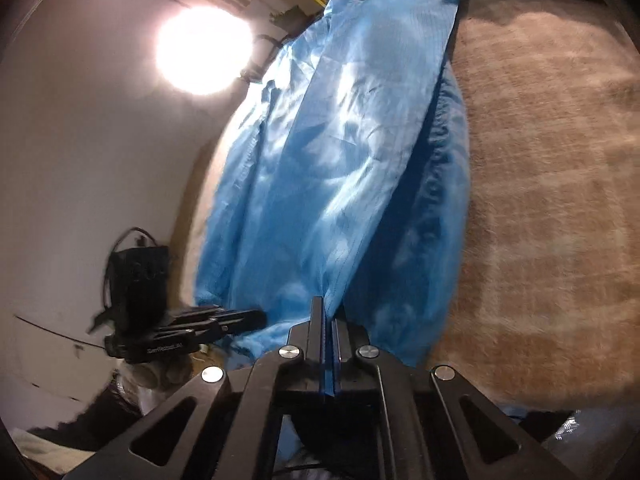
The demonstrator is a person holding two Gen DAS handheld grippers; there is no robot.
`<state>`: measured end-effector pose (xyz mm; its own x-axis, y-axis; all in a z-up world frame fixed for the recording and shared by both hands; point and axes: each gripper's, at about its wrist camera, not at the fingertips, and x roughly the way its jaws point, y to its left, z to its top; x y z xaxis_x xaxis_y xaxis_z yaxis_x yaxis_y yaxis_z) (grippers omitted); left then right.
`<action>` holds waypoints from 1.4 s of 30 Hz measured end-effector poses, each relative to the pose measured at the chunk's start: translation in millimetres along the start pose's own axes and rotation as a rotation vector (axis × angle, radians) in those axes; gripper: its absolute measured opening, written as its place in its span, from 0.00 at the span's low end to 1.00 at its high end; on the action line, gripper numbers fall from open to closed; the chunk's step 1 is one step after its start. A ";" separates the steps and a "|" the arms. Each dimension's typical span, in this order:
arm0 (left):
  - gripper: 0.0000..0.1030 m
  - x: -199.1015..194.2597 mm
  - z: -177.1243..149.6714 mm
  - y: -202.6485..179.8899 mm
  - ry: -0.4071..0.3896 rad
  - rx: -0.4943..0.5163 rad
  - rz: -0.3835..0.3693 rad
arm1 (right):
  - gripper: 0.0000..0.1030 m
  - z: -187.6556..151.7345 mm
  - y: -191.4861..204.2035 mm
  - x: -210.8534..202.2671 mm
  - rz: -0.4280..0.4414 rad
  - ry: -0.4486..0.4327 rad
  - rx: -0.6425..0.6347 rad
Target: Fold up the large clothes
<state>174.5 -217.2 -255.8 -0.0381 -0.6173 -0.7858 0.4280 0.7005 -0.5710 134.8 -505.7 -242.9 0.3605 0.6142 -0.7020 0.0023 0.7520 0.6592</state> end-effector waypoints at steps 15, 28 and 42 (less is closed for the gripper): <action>0.03 2.0 -26.9 -29.3 -0.061 0.127 0.111 | 0.00 -10.5 -1.3 14.1 -0.148 0.078 -0.063; 0.28 -45.0 -55.2 -45.7 -0.197 0.085 0.158 | 0.39 -6.3 -20.3 -51.0 -0.066 -0.051 -0.019; 0.58 54.7 -27.6 -156.0 -0.150 0.386 0.246 | 0.63 7.6 -45.7 -117.1 -0.055 -0.286 0.034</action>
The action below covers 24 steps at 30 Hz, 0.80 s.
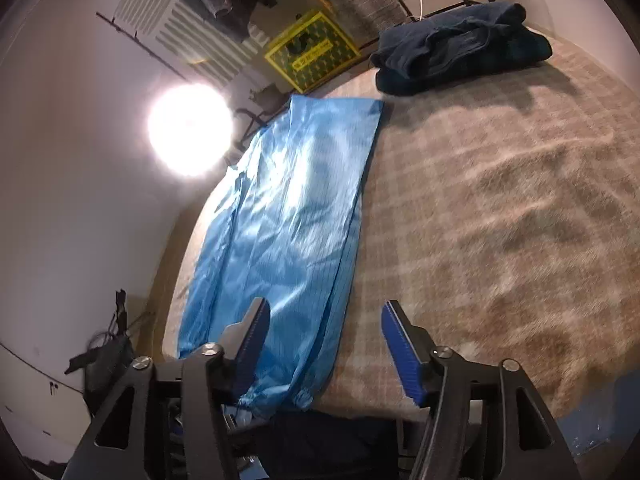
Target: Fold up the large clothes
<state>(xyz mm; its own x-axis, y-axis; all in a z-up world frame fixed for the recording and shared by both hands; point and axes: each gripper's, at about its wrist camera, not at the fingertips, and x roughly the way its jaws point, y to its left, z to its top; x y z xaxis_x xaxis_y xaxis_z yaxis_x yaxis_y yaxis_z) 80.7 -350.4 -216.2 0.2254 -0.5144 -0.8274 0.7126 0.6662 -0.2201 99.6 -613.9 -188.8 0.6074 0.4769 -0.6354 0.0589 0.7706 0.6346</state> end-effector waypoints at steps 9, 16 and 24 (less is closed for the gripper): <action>0.20 34.6 0.8 8.1 0.020 -0.004 0.086 | 0.64 21.7 -14.9 -2.2 0.041 -0.031 0.045; 0.09 7.9 3.3 44.8 -0.022 -0.192 -0.096 | 0.66 49.8 -10.0 28.6 0.038 -0.007 0.038; 0.08 -35.7 1.1 67.2 -0.132 -0.322 -0.193 | 0.66 93.6 -18.2 111.1 0.040 0.059 0.140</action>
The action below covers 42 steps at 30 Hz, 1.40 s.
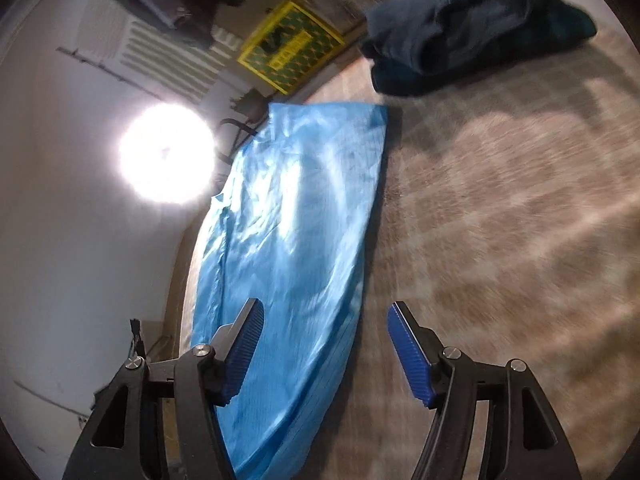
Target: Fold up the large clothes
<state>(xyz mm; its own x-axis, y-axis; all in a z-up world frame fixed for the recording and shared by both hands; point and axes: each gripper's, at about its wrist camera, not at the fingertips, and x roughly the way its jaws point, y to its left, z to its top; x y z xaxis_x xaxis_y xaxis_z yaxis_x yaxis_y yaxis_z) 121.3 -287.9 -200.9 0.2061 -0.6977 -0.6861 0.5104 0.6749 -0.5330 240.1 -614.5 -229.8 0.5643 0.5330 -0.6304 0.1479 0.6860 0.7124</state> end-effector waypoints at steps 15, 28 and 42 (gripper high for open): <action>0.08 -16.7 -3.0 36.8 -0.035 -0.150 -0.096 | 0.00 23.5 33.1 79.4 -0.098 0.038 0.011; 0.08 -70.3 -25.3 96.4 -0.157 -0.325 -0.106 | 0.00 4.8 190.3 120.2 -0.292 -0.005 -0.432; 0.08 -96.3 -64.1 177.8 -0.170 -0.517 -0.014 | 0.01 -62.6 278.1 268.1 -0.348 0.204 -0.751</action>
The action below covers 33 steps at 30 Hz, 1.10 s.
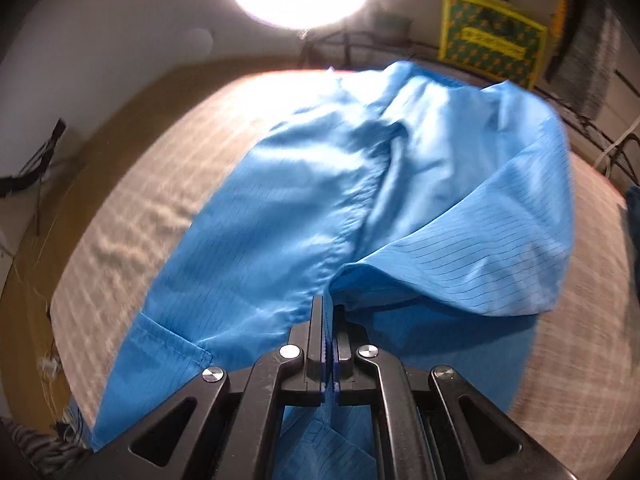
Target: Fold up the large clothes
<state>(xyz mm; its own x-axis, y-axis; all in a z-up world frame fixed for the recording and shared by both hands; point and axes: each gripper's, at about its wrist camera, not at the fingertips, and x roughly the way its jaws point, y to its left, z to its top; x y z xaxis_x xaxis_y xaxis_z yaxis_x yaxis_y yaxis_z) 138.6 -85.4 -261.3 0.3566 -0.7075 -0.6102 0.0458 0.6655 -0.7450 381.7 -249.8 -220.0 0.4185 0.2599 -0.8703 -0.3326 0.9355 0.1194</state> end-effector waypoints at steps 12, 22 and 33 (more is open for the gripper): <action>0.08 13.6 8.0 10.8 0.033 0.027 0.002 | 0.55 -17.1 -129.6 -79.9 0.198 -0.216 0.313; 0.08 17.2 9.0 7.0 0.046 0.034 -0.001 | 0.32 -10.8 -210.9 -15.1 0.201 -0.142 0.501; 0.08 12.3 11.9 15.6 0.056 0.013 -0.036 | 0.00 61.5 -182.9 -53.2 0.279 -0.192 0.396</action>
<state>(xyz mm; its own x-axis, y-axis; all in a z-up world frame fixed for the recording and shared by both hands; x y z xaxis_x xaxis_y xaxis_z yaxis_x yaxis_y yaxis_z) 154.8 -80.8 -277.2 0.3017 -0.7428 -0.5977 0.0698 0.6425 -0.7631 472.2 -420.0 -166.2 0.5191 0.5165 -0.6810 -0.1240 0.8339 0.5378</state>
